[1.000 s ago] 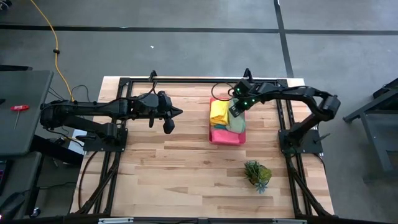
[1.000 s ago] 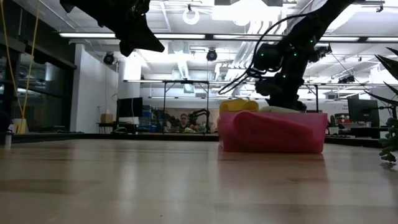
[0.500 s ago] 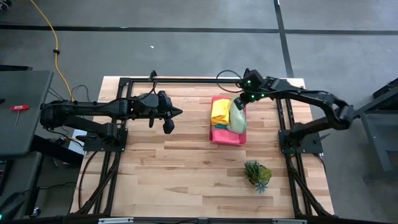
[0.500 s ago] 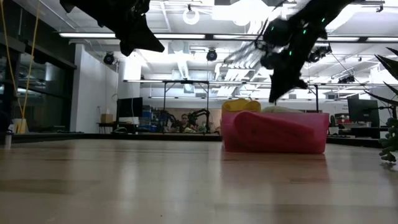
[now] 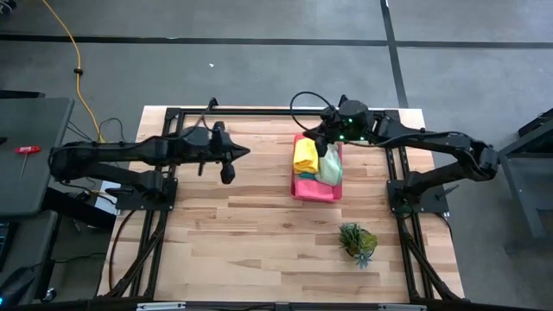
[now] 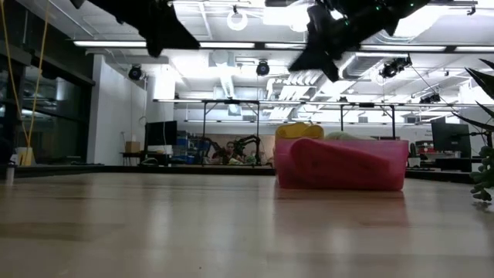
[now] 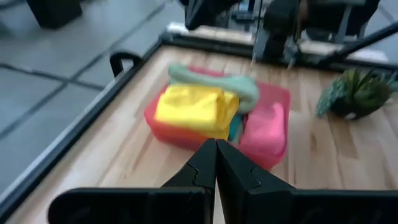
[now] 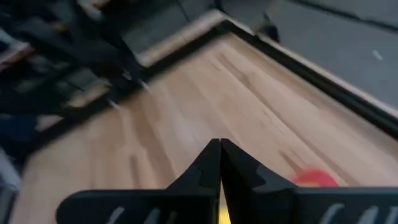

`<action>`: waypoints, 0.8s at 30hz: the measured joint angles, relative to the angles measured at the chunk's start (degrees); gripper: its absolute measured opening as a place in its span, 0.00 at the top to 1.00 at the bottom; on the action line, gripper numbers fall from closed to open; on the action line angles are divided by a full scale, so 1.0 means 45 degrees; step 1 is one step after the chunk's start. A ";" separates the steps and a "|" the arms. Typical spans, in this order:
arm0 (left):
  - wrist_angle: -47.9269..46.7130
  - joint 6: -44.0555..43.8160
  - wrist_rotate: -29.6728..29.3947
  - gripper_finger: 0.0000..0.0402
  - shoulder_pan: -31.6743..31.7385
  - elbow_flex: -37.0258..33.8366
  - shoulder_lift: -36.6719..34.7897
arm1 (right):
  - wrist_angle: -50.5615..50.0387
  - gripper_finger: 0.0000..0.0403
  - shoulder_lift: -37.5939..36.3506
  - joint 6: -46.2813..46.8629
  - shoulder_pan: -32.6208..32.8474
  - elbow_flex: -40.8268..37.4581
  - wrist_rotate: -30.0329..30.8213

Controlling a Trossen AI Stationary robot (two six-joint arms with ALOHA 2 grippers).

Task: Fold microfiber towels
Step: Return to Home position

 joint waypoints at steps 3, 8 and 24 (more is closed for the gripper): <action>0.0119 0.0150 0.0013 1.00 0.0171 0.0000 -0.0933 | 0.1218 1.00 0.0038 0.0000 0.0398 0.0001 -0.0123; 0.0724 0.0061 0.0126 1.00 0.0558 0.0010 -0.2426 | 0.2270 1.00 -0.0450 -0.0541 0.0544 0.0004 -0.1833; 0.4545 -0.1769 0.2074 1.00 0.0887 -0.2263 -0.4324 | 0.1982 1.00 -0.1740 0.0008 0.1172 0.0000 -0.3007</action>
